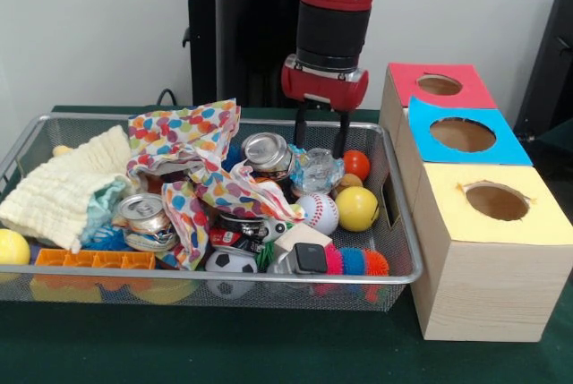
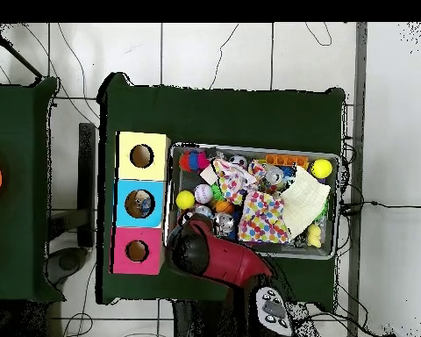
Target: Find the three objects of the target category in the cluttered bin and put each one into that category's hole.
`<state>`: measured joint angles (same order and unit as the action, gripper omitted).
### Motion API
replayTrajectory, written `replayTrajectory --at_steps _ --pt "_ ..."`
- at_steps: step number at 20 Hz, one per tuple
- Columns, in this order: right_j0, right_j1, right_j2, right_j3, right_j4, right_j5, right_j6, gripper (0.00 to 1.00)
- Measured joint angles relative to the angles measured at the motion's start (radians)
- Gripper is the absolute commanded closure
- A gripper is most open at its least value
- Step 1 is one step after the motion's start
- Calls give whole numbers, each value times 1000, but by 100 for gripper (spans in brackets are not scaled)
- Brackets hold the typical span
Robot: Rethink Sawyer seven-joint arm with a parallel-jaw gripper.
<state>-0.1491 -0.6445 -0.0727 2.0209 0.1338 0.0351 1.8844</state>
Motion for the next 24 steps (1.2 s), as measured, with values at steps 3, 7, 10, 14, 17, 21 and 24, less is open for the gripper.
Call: replayTrajectory --at_steps 3,7,10,14,17,21,24 --pt "5 -15 0 0 17 0 0 0" --pt "9 -17 0 0 37 0 0 0" --pt "15 -15 0 0 47 0 0 0" --pt "25 3 2 0 56 0 0 0" --pt "30 19 8 0 62 0 0 0" --pt "38 38 19 0 66 0 0 0" --pt "48 48 21 0 71 0 0 0"
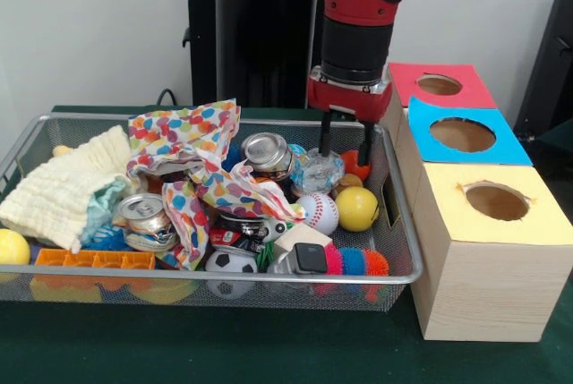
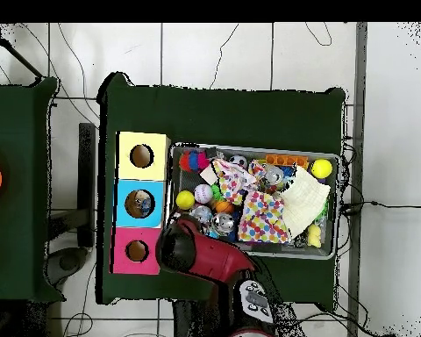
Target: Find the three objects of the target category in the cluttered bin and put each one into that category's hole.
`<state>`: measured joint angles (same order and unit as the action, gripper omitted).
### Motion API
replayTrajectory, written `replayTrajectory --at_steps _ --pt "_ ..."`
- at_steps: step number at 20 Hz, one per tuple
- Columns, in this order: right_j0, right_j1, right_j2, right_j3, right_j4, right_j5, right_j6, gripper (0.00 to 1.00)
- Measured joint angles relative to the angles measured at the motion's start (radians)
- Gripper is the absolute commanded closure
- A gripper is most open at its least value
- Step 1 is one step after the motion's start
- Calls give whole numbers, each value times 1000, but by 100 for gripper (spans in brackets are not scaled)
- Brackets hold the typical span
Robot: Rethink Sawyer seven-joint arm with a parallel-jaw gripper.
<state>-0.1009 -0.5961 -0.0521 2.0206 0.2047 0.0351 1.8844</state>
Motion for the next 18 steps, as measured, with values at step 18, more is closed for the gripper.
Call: replayTrajectory --at_steps 18 --pt "193 30 -178 -71 54 0 0 0"
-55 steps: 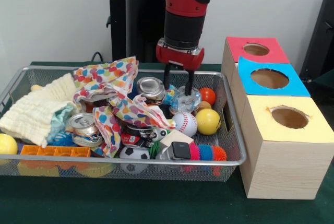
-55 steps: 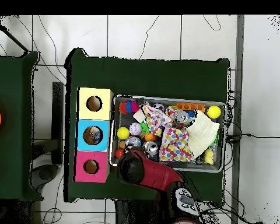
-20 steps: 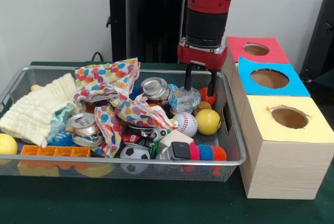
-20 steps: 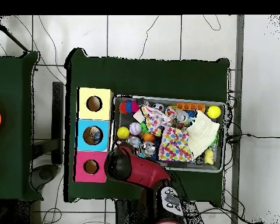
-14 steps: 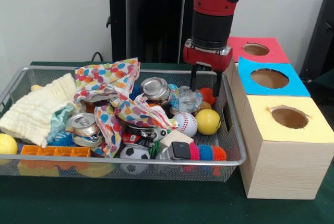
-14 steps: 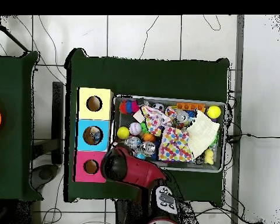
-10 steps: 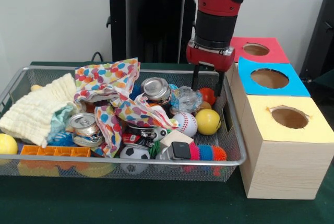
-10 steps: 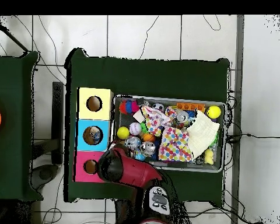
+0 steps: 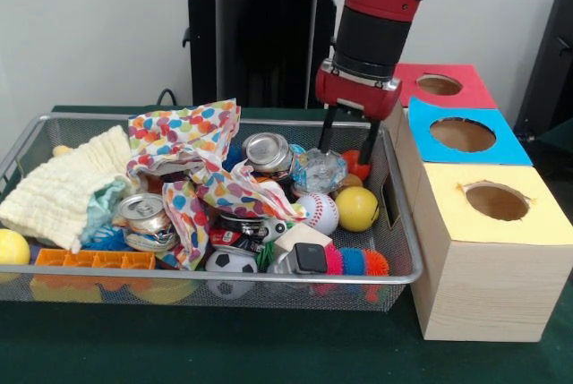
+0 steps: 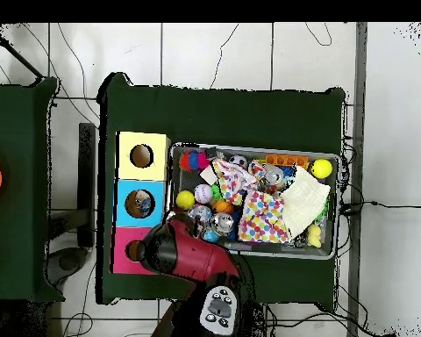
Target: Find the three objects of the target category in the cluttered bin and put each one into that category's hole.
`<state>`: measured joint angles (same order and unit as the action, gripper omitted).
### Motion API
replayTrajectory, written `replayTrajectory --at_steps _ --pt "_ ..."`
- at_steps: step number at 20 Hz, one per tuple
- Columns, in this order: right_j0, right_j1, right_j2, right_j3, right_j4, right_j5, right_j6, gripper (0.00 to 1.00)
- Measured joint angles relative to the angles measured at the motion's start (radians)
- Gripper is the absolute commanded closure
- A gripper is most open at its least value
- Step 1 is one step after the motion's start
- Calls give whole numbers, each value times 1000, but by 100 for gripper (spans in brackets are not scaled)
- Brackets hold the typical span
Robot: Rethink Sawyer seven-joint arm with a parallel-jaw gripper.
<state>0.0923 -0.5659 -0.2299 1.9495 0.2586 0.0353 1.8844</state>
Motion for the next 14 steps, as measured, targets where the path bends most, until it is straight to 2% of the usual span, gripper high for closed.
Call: replayTrajectory --at_steps 6,14 --pt "23 0 -52 -35 13 0 0 0" --pt "0 1 -60 -61 12 0 0 0"
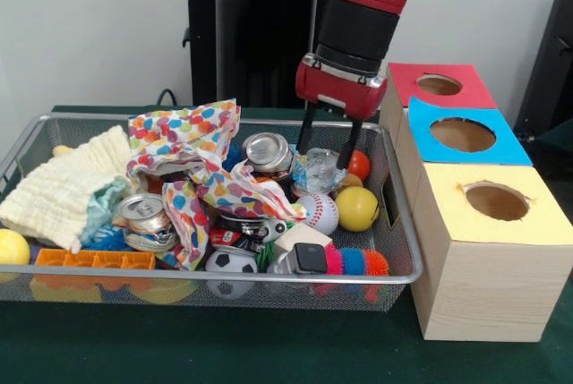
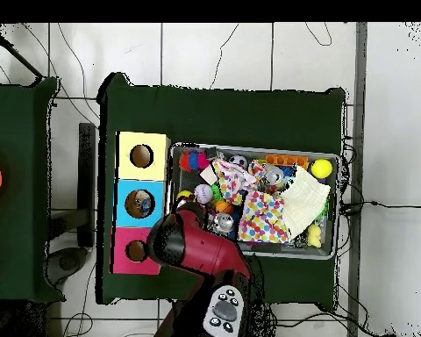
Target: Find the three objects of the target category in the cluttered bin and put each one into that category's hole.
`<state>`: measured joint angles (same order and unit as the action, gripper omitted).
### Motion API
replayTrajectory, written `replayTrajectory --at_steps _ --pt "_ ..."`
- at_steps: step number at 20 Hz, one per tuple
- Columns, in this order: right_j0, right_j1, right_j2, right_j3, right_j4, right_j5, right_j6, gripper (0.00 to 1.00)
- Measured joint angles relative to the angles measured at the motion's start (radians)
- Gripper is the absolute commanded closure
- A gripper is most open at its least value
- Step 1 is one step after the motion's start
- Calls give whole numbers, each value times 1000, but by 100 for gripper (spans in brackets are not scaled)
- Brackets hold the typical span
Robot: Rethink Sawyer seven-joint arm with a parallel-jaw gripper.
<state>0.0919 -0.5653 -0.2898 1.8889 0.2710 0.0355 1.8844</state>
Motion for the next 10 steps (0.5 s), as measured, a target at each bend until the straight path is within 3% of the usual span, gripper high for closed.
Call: replayTrajectory --at_steps 10 --pt "-102 22 50 -3 0 0 0 0"
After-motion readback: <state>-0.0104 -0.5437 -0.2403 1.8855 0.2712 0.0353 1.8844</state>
